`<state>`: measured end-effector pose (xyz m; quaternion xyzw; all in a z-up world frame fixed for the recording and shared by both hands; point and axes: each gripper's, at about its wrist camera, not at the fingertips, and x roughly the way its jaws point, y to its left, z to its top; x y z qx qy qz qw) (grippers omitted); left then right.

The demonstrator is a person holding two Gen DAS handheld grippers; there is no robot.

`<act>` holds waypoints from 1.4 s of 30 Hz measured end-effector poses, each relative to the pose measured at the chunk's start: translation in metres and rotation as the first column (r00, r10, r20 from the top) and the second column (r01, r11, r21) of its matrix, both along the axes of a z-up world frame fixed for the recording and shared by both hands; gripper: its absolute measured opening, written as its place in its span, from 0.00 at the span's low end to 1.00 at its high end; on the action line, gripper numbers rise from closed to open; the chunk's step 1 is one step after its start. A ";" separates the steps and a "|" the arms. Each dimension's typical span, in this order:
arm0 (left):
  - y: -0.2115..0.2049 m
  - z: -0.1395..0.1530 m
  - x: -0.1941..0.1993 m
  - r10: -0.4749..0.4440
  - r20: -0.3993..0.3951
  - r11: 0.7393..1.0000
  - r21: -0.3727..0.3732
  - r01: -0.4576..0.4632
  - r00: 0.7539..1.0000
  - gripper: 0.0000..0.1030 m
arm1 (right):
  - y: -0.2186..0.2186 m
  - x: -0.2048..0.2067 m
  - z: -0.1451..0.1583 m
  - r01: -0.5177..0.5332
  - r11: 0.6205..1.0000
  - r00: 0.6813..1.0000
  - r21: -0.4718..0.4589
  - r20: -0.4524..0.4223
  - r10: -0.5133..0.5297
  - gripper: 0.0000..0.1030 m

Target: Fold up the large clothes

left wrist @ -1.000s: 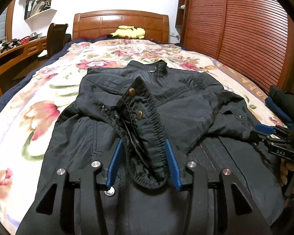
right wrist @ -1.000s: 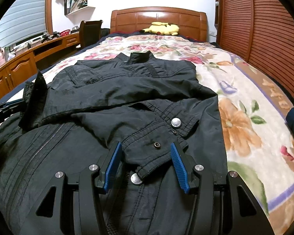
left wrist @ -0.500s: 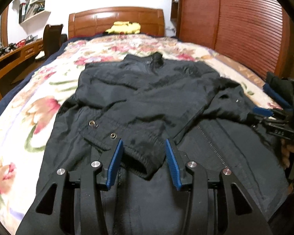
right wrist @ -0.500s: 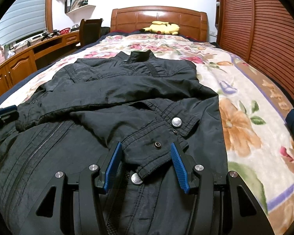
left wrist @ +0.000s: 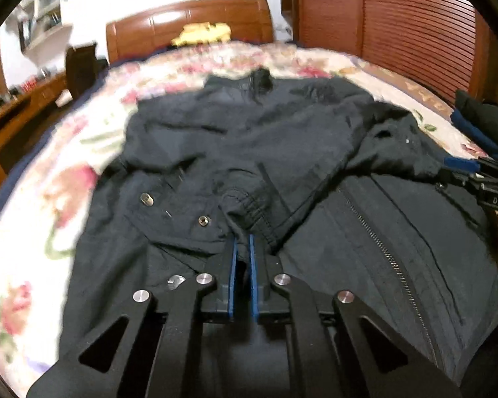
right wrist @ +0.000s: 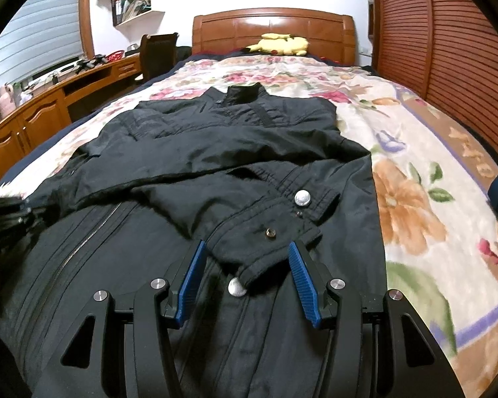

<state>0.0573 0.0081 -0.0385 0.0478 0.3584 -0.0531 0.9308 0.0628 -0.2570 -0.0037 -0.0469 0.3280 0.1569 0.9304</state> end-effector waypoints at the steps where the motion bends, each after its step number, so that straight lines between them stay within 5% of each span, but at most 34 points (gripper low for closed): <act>1: 0.001 0.004 -0.004 0.003 0.008 1.000 -0.001 -0.003 1.000 0.07 | 0.000 -0.003 0.000 -0.007 1.000 1.000 -0.002 -0.004 0.007 0.52; 7: 0.010 0.010 -0.019 -0.006 0.003 1.000 -0.007 0.006 1.000 0.08 | -0.015 -0.023 0.000 -0.018 1.000 1.000 0.015 -0.015 0.019 0.52; 10: 0.018 0.014 -0.031 0.014 0.024 1.000 0.004 -0.014 1.000 0.21 | -0.022 -0.030 0.002 -0.017 1.000 1.000 0.020 -0.013 0.017 0.52; 12: 0.024 0.016 -0.042 0.038 0.048 0.999 0.006 -0.038 0.998 0.44 | -0.023 -0.032 0.004 -0.014 1.000 1.000 0.015 -0.008 0.015 0.52; 13: 0.028 0.017 -0.049 0.044 0.063 0.999 -0.003 -0.044 0.997 0.48 | -0.024 -0.034 0.005 -0.011 1.000 1.000 0.019 -0.004 0.011 0.52; 15: 0.034 0.017 -0.059 0.052 0.071 0.999 -0.014 -0.051 0.996 0.76 | -0.024 -0.037 0.005 -0.002 1.000 1.000 0.023 0.000 0.002 0.52; 16: 0.037 0.016 -0.065 0.052 0.080 0.999 -0.014 -0.051 0.995 0.79 | -0.025 -0.041 0.005 0.000 1.000 1.000 0.024 0.004 0.000 0.52; 42: 0.119 -0.014 -0.143 0.211 0.045 0.977 -0.009 -0.211 0.976 0.79 | -0.076 -0.133 -0.009 0.018 0.999 0.999 -0.046 -0.040 -0.020 0.52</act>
